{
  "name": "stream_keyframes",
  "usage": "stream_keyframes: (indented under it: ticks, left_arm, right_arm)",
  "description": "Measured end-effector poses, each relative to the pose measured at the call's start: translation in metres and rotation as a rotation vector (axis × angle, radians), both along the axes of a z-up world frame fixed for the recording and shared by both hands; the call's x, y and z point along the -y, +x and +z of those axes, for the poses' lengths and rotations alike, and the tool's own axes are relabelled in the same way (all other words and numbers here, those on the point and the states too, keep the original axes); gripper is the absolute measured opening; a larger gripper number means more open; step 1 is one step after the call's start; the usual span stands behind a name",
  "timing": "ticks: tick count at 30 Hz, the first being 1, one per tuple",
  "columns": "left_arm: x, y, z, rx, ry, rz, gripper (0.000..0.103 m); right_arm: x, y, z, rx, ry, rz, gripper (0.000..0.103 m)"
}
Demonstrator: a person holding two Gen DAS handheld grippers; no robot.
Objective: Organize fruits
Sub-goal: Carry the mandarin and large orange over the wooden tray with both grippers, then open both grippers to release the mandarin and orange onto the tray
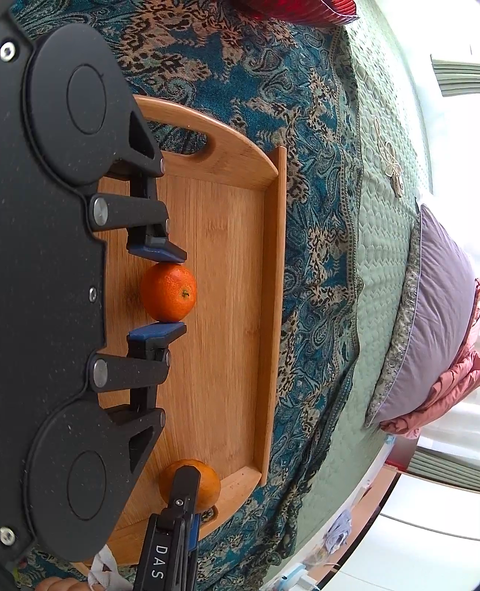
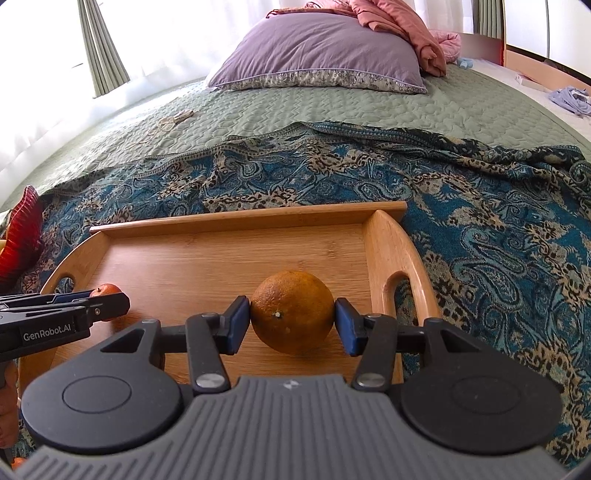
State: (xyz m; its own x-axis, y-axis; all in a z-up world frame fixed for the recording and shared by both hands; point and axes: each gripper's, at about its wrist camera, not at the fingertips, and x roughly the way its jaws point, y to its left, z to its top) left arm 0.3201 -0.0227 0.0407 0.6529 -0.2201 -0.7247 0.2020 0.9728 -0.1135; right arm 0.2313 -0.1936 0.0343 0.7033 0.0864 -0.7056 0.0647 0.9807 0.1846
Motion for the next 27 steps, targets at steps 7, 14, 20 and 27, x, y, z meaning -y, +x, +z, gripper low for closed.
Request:
stream_keyframes:
  ticks: [7, 14, 20, 27]
  left_arm:
    - [-0.0011, -0.0005, -0.0019, -0.007, 0.0, 0.002, 0.033]
    - [-0.0018, 0.0007, -0.0028, -0.011, -0.002, 0.002, 0.033]
    - [-0.0006, 0.0008, -0.002, -0.018, 0.005, -0.001, 0.033]
    - [-0.0049, -0.0038, 0.0045, -0.005, 0.013, -0.008, 0.044]
  right_arm:
    - [0.0, 0.0004, -0.0007, 0.0, 0.001, -0.001, 0.054]
    - [0.0, 0.0005, -0.0007, -0.002, 0.003, -0.002, 0.055]
    - [0.0006, 0.0005, -0.0011, -0.002, 0.004, -0.005, 0.056]
    - [0.0016, -0.0032, 0.003, 0.019, 0.023, 0.002, 0.068]
